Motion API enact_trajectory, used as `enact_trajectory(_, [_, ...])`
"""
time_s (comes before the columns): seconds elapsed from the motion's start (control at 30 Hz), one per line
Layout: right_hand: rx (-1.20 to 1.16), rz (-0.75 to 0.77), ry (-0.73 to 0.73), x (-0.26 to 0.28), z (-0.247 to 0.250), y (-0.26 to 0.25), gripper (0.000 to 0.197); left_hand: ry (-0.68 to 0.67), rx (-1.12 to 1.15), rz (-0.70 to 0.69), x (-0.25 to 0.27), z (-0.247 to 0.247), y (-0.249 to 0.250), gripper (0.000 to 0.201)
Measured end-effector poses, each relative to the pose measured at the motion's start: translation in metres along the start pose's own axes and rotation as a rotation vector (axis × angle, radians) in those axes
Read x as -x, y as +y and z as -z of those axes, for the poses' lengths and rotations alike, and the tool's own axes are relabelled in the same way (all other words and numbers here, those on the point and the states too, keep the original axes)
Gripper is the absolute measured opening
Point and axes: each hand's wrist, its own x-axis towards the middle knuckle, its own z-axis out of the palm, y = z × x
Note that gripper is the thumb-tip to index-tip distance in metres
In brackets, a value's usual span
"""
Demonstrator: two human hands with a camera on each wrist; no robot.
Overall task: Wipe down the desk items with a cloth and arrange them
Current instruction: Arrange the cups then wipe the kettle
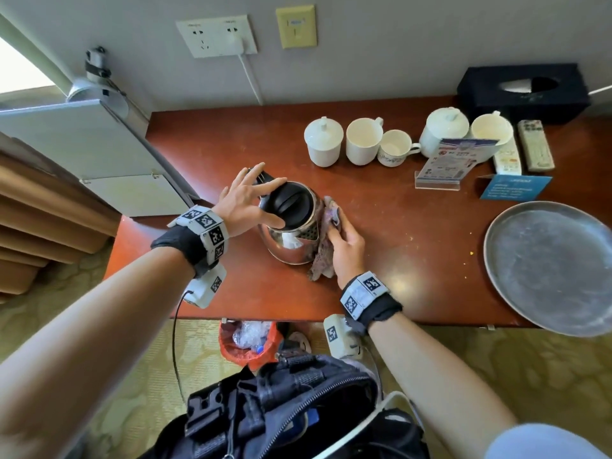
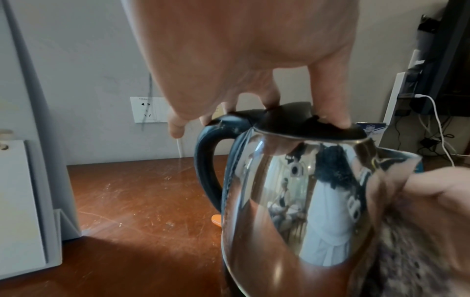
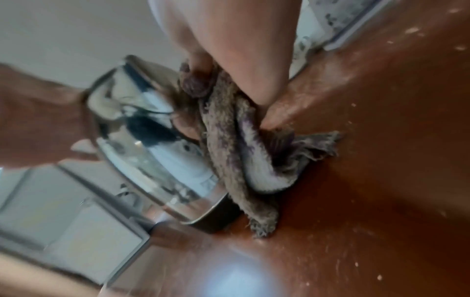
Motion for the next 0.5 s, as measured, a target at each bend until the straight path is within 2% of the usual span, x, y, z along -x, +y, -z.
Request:
enact_trajectory(0.1, [0.027,-0.099,0.027,-0.012,0.005,0.006,0.043,0.015,0.044,0.001,0.002,-0.002,-0.003,0.092])
enact_trajectory(0.2, [0.055,-0.099,0.03,-0.024,0.011,0.008,0.042,0.148,0.115,0.006,0.007,-0.007,-0.006,0.09])
enact_trajectory(0.3, [0.019,-0.045,0.003,-0.022,0.013,-0.01,0.037,0.183,0.142,0.125,0.013,-0.012,-0.006,0.109])
enact_trajectory(0.33, [0.003,-0.02,-0.019,-0.023,0.012,-0.016,0.034,0.174,0.164,0.18,0.014,-0.012,-0.004,0.109])
enact_trajectory(0.37, [-0.003,-0.002,-0.046,-0.022,0.01,-0.025,0.029,0.163,0.203,0.218,0.014,-0.011,-0.001,0.095])
enact_trajectory(0.43, [-0.021,0.009,-0.107,-0.023,0.002,-0.039,0.023,0.117,0.253,0.257,0.011,-0.01,0.003,0.047])
enact_trajectory(0.5, [-0.035,0.028,-0.156,-0.02,-0.003,-0.051,0.028,0.114,0.304,0.266,0.009,-0.01,0.004,0.039])
